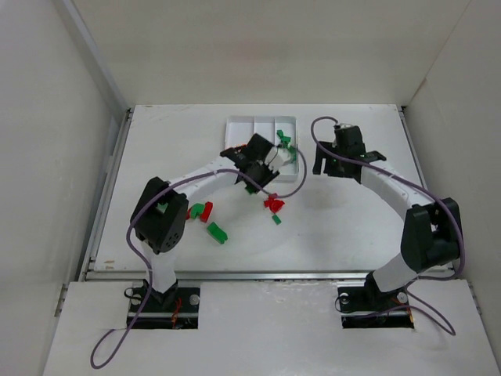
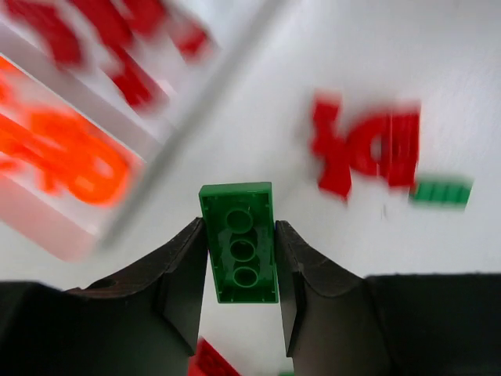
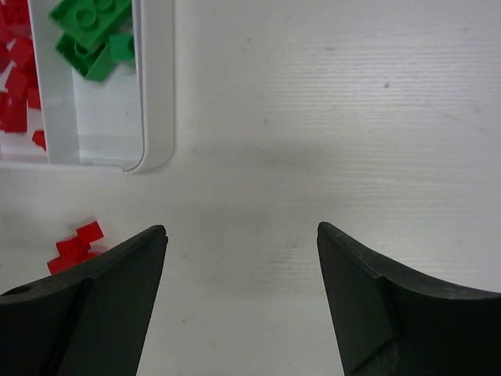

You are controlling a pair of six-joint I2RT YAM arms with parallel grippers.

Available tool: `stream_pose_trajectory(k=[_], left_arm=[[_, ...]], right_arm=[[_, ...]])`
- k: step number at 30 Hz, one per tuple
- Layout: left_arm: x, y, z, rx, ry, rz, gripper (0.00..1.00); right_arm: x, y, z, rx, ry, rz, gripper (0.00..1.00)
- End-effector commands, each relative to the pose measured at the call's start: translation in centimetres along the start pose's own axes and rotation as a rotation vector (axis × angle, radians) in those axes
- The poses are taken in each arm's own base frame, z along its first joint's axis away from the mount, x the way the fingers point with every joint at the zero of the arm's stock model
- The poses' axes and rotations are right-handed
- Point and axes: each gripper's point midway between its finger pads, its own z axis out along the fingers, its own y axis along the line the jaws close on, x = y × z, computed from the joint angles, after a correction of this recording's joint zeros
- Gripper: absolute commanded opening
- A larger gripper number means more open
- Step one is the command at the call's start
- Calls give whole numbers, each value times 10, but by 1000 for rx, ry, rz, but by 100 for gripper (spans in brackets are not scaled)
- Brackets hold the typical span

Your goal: Sort the legos into containers by color

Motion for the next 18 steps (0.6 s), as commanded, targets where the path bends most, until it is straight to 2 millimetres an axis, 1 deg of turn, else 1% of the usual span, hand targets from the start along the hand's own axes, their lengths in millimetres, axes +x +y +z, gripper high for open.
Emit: stream_pose_trajectory(k=[1,2,3,4,5,6,7,8,9,10,11,12,13,14,15,16,17,18], left_arm=[[-99,30,-27,-91,-272,-43,0],[-122,39,-33,-120,-330,-57,0],[-135,42,-31,-126,-358,-69,0],[-138,45,-13,-130,-346,-81,0],[-151,48,-8,-134,-381,-105,0],[-166,57,-8,-166,-417,-127,0],[-165,59,11,-177,-406,-150,0],[-174,69,14,-199,-443,-185,0],[-177,76,19,-200,-460,-237,0],[-181,75,24,-189,-478,-256,0],[-181,81,34,-187,-489,-282,0],[-182,88,36,-181,-500,-307,0],[-185,83,40,-151,-505,-326,1],[-181,84,50,-135,-497,-328,4],[-186,80,47,-105,-511,-320,11],[-184,78,52,-67,-508,-316,13],[-191,77,48,-55,-530,-310,14],[-192,74,48,-40,-532,-305,17]], right_arm=[[-53,6,-9,-33,-143,70,83],[-59,4,-11,-30,-155,77,83],[-60,4,-8,-29,-152,77,83],[-64,3,-7,-19,-159,78,83],[-72,4,-5,-13,-170,79,83],[-76,5,-3,-14,-173,79,83],[-74,3,-1,4,-154,79,83],[-83,6,-1,2,-161,79,83],[-89,2,-4,7,-169,87,83],[-93,3,-2,6,-172,87,83],[-98,5,-6,4,-179,88,83],[-98,4,-6,5,-179,75,83],[-104,6,-9,0,-193,76,83],[-101,-1,-6,17,-173,71,83],[-107,-4,-9,21,-183,78,83],[-109,-4,-11,22,-181,69,83],[-107,-12,-11,45,-174,77,83],[-107,-12,-11,45,-174,77,83]])
